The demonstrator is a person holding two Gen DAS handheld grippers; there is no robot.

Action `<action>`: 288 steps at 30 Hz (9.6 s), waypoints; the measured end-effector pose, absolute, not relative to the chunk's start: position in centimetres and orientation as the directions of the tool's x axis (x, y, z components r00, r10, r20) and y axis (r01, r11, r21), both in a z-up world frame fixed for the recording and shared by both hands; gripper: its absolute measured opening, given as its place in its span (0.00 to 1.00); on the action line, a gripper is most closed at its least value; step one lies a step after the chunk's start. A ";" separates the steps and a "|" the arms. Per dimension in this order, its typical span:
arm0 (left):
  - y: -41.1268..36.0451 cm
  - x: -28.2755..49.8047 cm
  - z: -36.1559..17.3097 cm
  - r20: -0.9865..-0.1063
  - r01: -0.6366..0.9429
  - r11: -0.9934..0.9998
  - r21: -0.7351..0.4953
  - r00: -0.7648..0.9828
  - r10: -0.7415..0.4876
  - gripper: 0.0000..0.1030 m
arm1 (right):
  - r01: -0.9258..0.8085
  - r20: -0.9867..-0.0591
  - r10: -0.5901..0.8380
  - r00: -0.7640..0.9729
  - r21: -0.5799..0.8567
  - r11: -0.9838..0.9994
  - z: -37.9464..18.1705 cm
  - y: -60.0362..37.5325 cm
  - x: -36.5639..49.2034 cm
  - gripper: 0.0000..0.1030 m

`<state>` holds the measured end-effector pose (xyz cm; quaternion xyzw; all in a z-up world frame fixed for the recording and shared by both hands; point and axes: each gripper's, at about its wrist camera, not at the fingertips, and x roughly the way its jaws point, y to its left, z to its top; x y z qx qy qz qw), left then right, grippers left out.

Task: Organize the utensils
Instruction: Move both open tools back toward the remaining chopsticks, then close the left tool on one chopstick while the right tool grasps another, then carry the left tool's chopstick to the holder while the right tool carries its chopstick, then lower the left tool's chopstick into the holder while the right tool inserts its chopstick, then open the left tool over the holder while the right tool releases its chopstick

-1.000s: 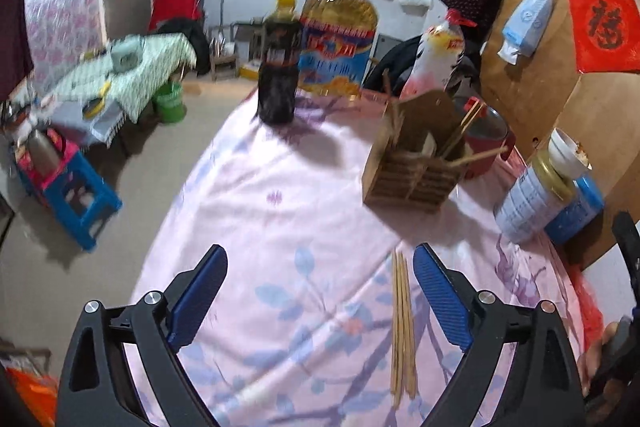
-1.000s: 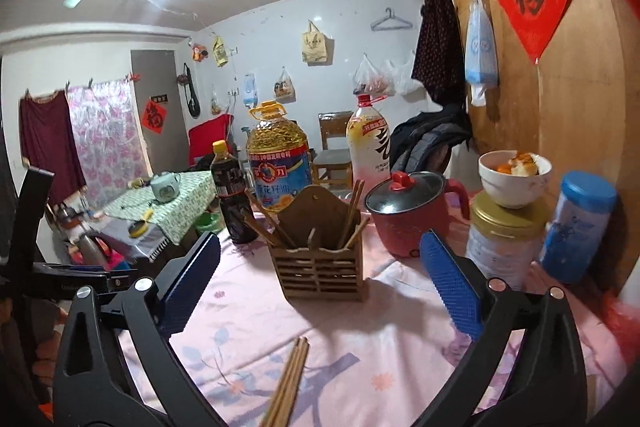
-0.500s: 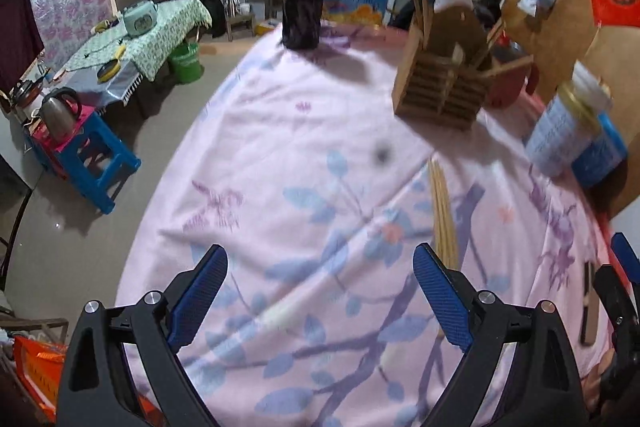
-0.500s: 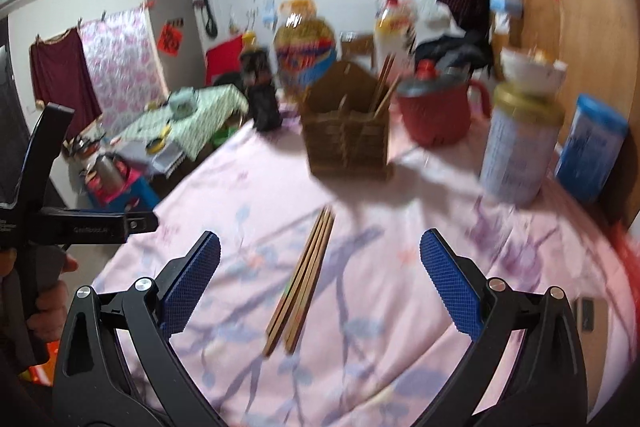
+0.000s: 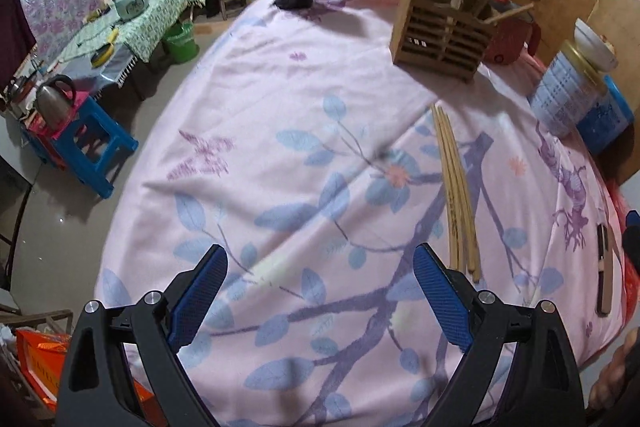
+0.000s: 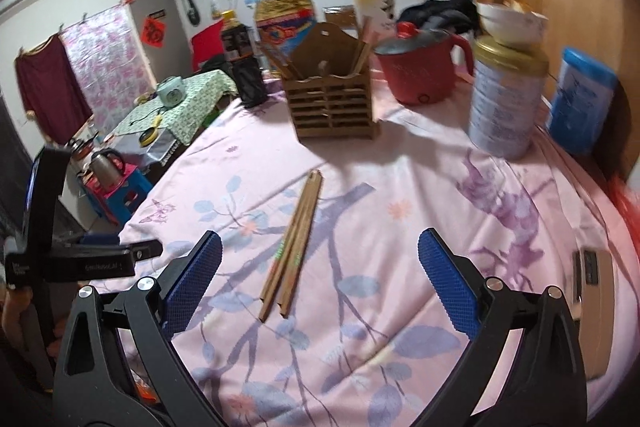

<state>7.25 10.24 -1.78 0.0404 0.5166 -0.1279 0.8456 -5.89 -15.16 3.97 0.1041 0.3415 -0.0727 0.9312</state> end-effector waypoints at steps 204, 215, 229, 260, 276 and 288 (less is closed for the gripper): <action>-5.1 28.1 6.6 -0.733 0.576 0.765 -0.287 0.383 -0.563 0.29 | 0.069 -0.334 -0.019 0.942 0.136 0.988 19.3 -24.0 15.2 0.06; -10.7 31.1 6.9 -0.716 0.597 0.792 -0.130 0.496 -0.491 0.43 | 0.079 -0.331 -0.020 0.943 0.166 0.983 19.0 -24.9 14.8 0.06; -9.0 29.4 8.4 -0.655 0.613 0.763 -0.206 0.493 -0.572 0.40 | 0.083 -0.332 -0.018 0.943 0.185 0.979 18.6 -25.4 14.2 0.07; -7.9 27.1 6.3 -0.684 0.641 0.740 -0.203 0.447 -0.576 0.06 | 0.089 -0.341 -0.014 0.940 0.205 0.975 17.7 -25.6 14.6 0.06; -8.3 33.8 12.8 -0.447 0.484 0.848 -0.215 0.723 -0.526 0.06 | 0.091 -0.278 -0.039 0.960 0.176 0.980 17.2 -25.7 18.8 0.06; -5.0 30.8 13.2 -0.440 0.454 0.864 -0.218 0.744 -0.502 0.48 | 0.099 -0.274 -0.049 0.961 0.170 0.980 17.9 -25.5 17.1 0.11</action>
